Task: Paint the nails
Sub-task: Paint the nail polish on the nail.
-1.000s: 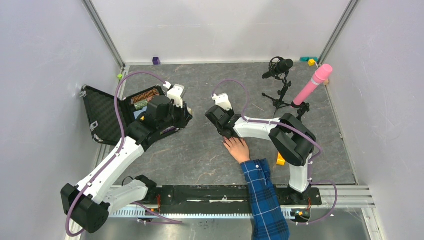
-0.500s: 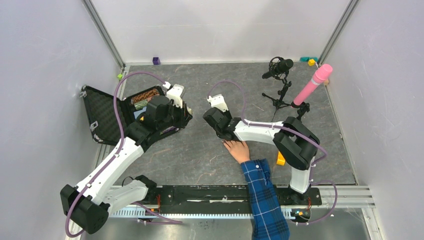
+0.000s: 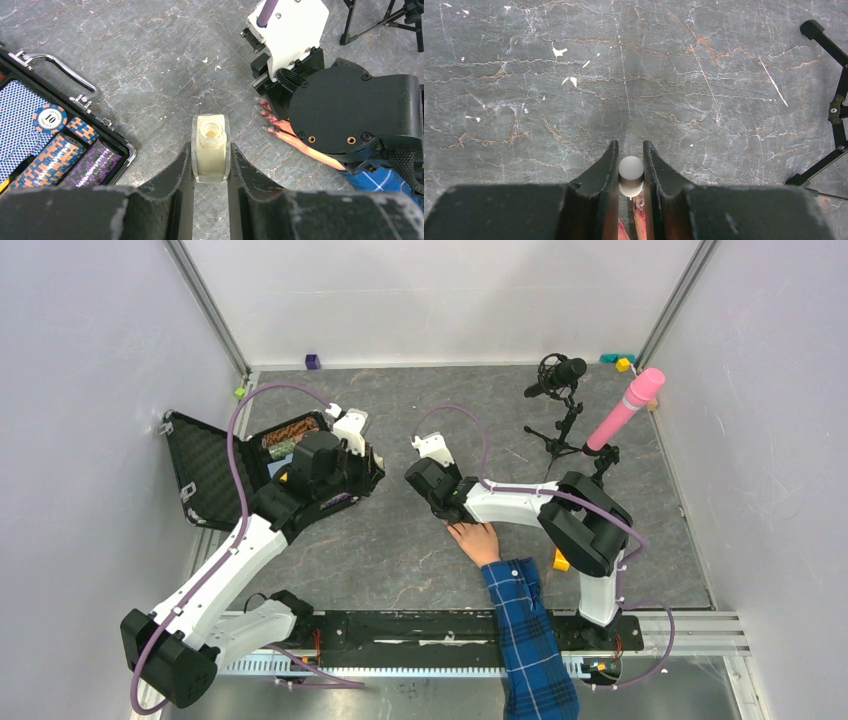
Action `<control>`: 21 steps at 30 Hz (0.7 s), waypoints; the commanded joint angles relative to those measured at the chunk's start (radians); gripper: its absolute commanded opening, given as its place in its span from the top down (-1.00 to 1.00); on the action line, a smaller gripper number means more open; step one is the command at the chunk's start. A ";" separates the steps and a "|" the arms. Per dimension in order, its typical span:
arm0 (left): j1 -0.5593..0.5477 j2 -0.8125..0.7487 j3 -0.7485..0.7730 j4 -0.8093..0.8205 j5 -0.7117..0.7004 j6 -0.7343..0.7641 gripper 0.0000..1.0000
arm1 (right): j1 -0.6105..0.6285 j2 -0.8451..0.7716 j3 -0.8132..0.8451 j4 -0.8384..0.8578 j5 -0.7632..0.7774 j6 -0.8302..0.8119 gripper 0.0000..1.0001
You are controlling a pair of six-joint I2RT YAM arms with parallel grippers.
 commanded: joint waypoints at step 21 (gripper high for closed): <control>0.005 -0.020 0.002 0.026 -0.016 -0.005 0.90 | -0.002 0.016 0.021 -0.019 0.079 0.013 1.00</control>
